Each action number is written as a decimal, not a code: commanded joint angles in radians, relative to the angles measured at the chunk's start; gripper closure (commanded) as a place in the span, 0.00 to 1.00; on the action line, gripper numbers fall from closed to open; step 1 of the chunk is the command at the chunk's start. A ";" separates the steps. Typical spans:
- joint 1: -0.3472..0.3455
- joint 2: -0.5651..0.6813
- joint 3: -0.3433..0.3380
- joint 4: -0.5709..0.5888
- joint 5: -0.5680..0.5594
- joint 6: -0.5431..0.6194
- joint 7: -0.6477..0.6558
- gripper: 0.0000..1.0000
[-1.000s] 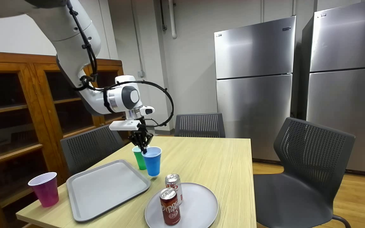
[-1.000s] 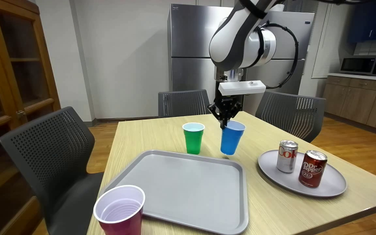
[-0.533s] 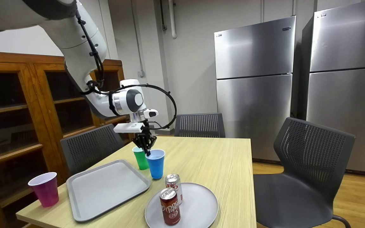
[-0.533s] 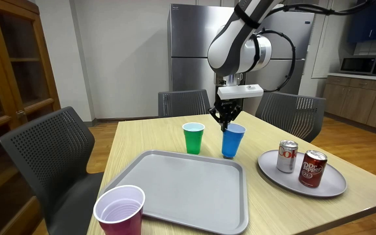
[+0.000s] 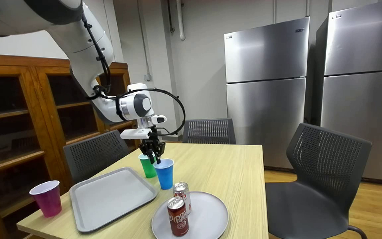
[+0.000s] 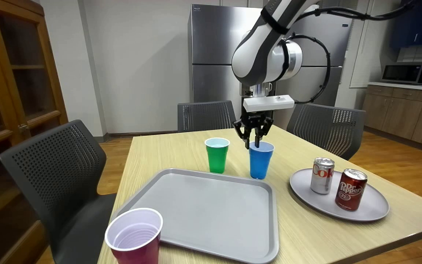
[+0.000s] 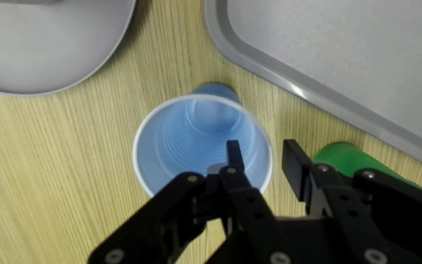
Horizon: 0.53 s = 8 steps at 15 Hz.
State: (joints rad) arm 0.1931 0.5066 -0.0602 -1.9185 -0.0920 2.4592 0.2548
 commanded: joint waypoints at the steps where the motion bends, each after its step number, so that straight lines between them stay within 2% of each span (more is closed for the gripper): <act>1: 0.003 0.001 0.000 0.033 -0.021 -0.049 0.036 0.33; 5: 0.003 -0.006 0.000 0.032 -0.021 -0.047 0.039 0.02; 8: -0.001 -0.021 0.007 0.026 -0.014 -0.048 0.029 0.00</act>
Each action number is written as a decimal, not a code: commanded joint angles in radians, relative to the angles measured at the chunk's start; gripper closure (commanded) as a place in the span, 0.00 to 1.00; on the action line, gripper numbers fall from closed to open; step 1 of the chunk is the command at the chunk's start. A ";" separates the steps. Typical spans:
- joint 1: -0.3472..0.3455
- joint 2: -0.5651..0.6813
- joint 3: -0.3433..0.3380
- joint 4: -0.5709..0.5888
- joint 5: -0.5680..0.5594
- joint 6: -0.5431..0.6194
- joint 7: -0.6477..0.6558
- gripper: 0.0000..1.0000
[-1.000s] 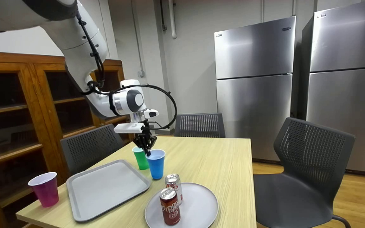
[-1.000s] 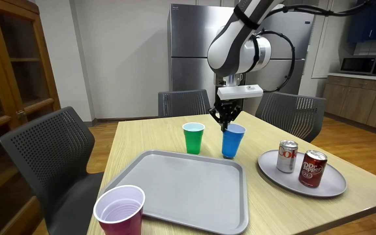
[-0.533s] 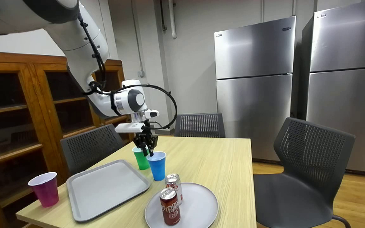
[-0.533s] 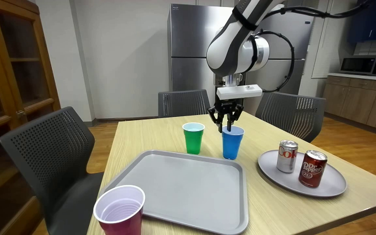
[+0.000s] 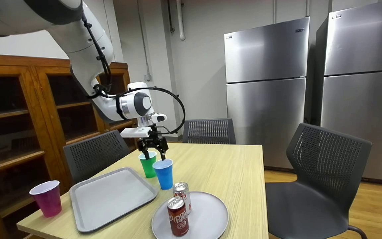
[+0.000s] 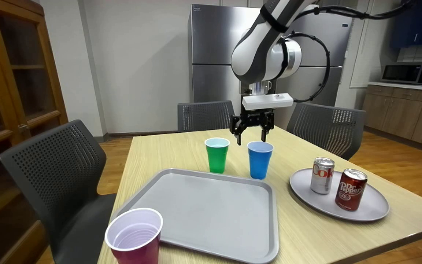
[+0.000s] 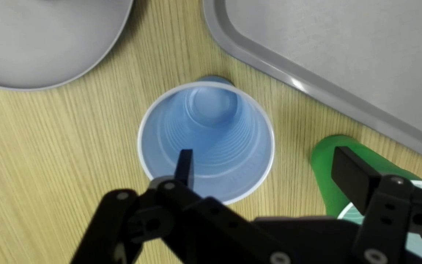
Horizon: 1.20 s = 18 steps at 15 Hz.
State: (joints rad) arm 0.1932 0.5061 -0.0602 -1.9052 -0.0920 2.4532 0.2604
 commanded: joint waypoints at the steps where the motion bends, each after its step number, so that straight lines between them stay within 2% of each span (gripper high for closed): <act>1: 0.001 -0.031 0.006 0.004 -0.019 -0.038 0.022 0.00; 15: -0.041 -0.191 0.022 -0.130 0.007 0.004 -0.009 0.00; 16: -0.033 -0.133 0.020 -0.070 -0.008 -0.001 0.005 0.00; 18: -0.040 -0.152 0.020 -0.092 -0.008 0.000 0.005 0.00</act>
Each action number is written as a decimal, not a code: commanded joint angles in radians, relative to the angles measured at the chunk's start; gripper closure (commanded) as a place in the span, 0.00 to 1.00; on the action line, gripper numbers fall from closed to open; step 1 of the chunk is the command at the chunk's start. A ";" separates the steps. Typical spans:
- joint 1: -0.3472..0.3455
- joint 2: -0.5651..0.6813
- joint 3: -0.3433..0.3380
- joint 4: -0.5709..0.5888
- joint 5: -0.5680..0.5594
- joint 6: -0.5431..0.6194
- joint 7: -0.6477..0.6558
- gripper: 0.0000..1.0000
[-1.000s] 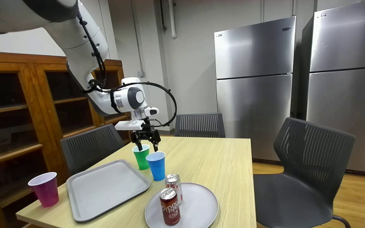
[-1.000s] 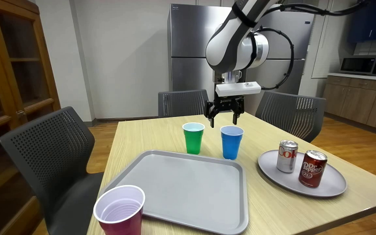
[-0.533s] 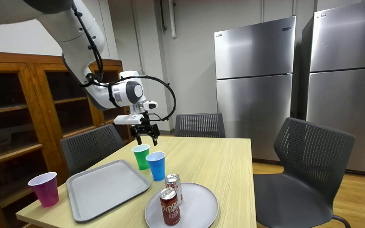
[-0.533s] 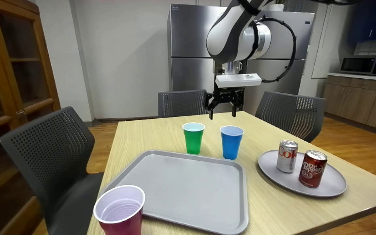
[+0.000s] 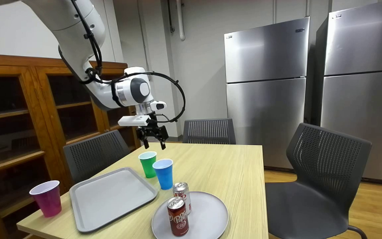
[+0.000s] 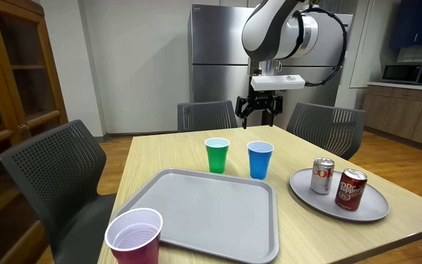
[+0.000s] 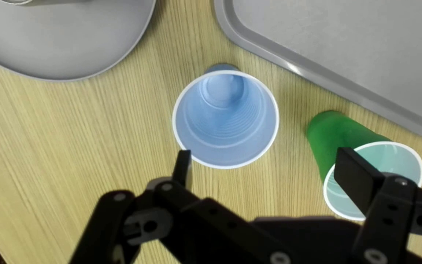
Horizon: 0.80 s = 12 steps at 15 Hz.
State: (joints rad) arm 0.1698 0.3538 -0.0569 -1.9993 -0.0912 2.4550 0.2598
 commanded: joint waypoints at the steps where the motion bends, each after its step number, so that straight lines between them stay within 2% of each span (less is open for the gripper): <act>1: -0.017 -0.005 0.017 -0.004 -0.008 -0.002 0.005 0.00; 9: -0.017 -0.009 0.018 -0.012 -0.008 -0.001 0.005 0.00; 12: -0.004 -0.058 0.003 -0.061 -0.078 0.041 0.007 0.00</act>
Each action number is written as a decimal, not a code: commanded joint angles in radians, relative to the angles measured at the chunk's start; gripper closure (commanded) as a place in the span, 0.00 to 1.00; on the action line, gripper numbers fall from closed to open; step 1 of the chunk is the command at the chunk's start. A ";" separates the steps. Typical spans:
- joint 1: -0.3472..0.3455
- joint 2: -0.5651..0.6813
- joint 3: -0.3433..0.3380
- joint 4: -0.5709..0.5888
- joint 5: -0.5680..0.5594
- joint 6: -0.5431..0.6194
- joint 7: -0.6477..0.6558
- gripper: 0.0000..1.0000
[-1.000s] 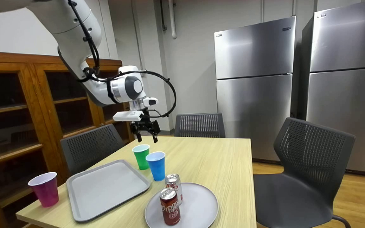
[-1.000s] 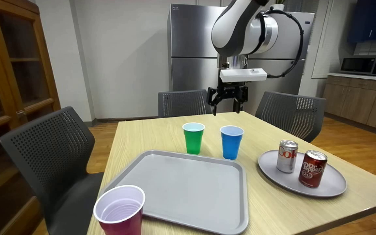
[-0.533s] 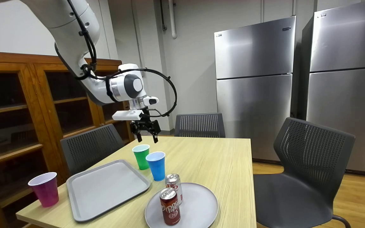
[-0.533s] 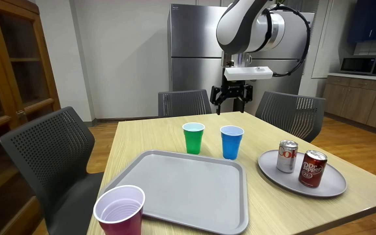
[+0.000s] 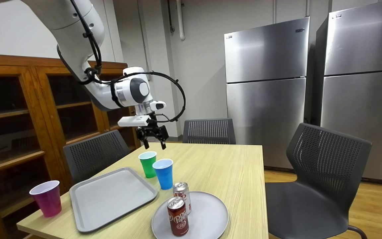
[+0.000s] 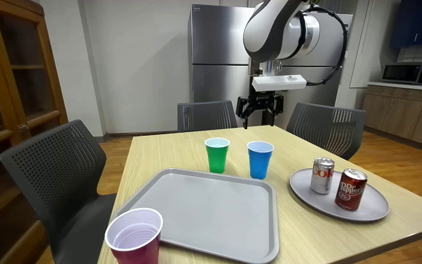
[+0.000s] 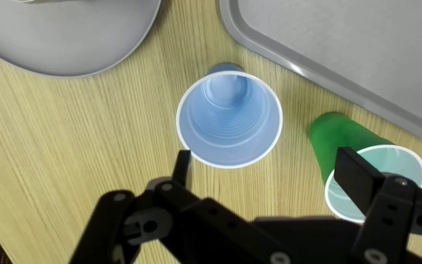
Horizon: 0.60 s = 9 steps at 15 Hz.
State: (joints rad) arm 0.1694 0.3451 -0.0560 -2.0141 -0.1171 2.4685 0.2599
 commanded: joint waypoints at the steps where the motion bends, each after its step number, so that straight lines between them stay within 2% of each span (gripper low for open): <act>1: -0.006 -0.062 0.003 -0.056 -0.062 0.035 0.000 0.00; 6: -0.030 -0.139 0.007 -0.131 -0.104 0.059 -0.061 0.00; 9: -0.063 -0.178 0.012 -0.170 -0.076 0.052 -0.119 0.00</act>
State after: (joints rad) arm 0.1519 0.2395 -0.0608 -2.1116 -0.1973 2.5075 0.2076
